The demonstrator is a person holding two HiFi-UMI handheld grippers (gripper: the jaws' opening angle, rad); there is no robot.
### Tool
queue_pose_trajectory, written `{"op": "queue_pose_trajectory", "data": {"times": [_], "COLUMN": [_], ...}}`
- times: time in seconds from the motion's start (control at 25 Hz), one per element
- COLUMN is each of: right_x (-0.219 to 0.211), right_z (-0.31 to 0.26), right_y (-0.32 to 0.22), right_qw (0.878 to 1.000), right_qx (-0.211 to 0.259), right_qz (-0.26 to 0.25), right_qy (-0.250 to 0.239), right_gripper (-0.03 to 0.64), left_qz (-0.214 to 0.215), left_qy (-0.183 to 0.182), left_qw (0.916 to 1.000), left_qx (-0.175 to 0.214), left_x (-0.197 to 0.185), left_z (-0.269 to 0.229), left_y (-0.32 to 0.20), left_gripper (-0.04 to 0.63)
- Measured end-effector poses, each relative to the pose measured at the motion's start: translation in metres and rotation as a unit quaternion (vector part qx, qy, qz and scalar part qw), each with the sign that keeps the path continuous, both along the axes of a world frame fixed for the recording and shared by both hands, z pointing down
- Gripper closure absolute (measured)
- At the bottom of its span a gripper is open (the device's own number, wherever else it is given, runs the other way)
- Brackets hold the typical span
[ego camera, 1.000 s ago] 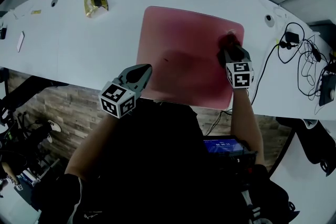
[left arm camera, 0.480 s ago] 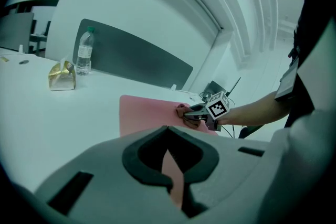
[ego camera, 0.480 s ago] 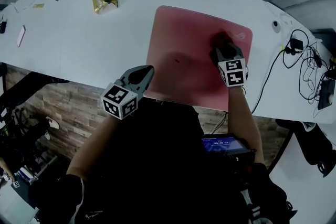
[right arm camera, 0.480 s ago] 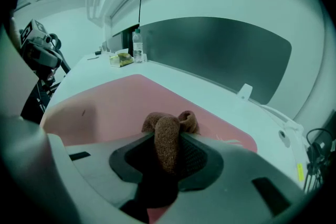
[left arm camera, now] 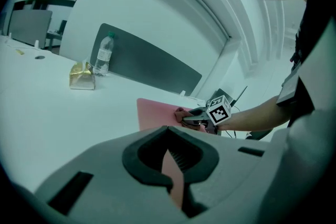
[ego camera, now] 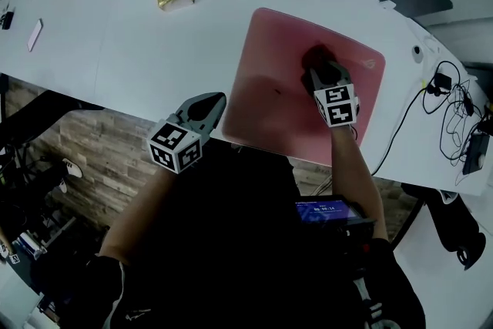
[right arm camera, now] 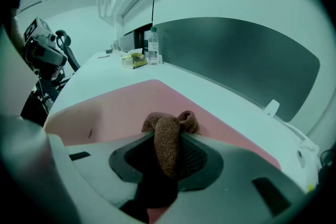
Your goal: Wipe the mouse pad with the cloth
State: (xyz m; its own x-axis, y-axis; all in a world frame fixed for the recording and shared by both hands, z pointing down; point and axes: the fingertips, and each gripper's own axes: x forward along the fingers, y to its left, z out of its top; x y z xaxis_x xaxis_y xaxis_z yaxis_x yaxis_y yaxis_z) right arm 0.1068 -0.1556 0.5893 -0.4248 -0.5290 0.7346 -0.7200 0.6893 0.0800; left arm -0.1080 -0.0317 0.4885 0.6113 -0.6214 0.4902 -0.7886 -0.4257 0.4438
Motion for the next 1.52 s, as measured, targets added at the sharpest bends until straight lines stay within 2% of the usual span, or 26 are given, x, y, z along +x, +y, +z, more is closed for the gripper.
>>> {"op": "queue_pose_trajectory", "data": {"times": [0.28, 0.92, 1.52], "right_x": [-0.049, -0.15, -0.212], "right_z": [0.0, 0.0, -0.002], "right_y": [-0.006, -0.02, -0.027], "right_qw": [1.0, 0.995, 0.988], "right_qx": [-0.006, -0.006, -0.006], "right_qz": [-0.03, -0.102, -0.155], "right_qy": [-0.001, -0.007, -0.021], "right_gripper": [0.485, 0.485, 0.483], "left_qz": [-0.007, -0.067, -0.065], "left_qy": [-0.004, 0.003, -0.001], "left_qw": [1.0, 0.9977, 0.9978], "left_qx": [0.005, -0.005, -0.013], "left_x": [-0.02, -0.08, -0.097], "left_z": [0.0, 0.007, 0.011], "left_y": [0.004, 0.013, 0.002], "left_gripper": [0.588, 0.587, 0.587]}}
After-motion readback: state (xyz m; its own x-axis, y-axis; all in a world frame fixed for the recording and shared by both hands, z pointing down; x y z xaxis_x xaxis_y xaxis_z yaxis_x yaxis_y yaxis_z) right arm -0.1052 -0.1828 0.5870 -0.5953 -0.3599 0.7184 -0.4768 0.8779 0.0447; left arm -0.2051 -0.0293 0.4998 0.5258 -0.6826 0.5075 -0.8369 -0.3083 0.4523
